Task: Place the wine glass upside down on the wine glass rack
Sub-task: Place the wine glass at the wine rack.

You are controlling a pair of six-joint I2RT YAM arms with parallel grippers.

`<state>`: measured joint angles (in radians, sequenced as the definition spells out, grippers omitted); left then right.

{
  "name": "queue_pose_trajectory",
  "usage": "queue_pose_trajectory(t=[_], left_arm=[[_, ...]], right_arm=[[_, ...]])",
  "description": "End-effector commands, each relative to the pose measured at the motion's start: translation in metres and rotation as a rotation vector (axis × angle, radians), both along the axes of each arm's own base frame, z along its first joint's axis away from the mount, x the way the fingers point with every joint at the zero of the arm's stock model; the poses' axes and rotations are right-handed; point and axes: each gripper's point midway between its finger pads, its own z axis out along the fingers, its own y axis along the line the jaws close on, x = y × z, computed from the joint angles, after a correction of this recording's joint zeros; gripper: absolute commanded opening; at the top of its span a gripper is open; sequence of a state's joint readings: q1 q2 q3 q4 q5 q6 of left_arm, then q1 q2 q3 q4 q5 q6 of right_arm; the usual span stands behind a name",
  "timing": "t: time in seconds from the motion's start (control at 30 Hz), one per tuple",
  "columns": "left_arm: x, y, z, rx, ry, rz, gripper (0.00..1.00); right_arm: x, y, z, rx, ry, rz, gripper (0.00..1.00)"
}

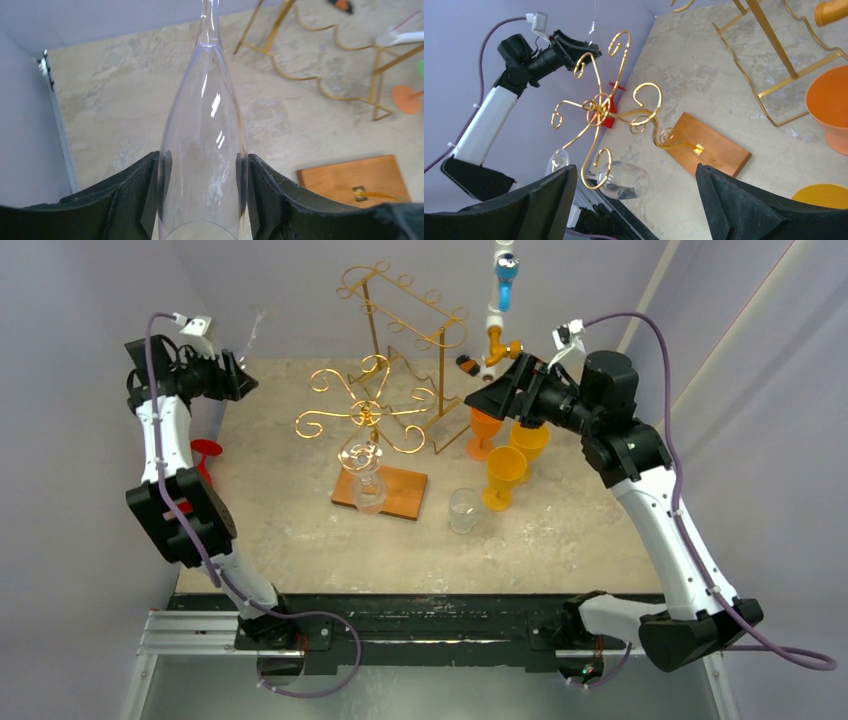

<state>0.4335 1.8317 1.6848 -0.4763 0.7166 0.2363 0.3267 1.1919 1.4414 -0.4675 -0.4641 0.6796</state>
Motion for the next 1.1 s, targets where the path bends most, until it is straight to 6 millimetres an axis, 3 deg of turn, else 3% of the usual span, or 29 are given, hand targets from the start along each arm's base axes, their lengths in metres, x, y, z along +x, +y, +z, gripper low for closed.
queue_pose_trajectory(t=[0.0,0.17,0.27,0.4,0.67,0.93,1.07], left_arm=[[-0.033,-0.041,0.086,-0.16,-0.218,-0.235,0.0],[-0.068,-0.061,0.179,-0.109,-0.449,-0.385,0.0],[-0.1,-0.076,0.225,-0.083,-0.556,-0.454,0.0],[-0.135,-0.099,0.25,-0.106,-0.638,-0.49,0.0],[-0.161,-0.115,0.24,-0.096,-0.688,-0.491,0.0],[-0.175,-0.125,0.202,-0.128,-0.668,-0.51,0.0],[-0.179,-0.127,0.17,-0.114,-0.623,-0.541,0.0]], right_arm=[[-0.008,0.014,0.047,0.02,-0.12,0.055,0.99],[-0.017,0.068,0.091,-0.012,-0.199,0.135,0.99],[-0.025,0.087,0.118,0.021,-0.251,0.168,0.99],[-0.032,0.094,0.134,0.056,-0.29,0.187,0.99],[-0.029,0.087,0.119,0.009,-0.296,0.155,0.99],[-0.022,0.084,0.098,-0.056,-0.276,0.136,0.99],[-0.019,0.085,0.089,-0.083,-0.27,0.139,0.99]])
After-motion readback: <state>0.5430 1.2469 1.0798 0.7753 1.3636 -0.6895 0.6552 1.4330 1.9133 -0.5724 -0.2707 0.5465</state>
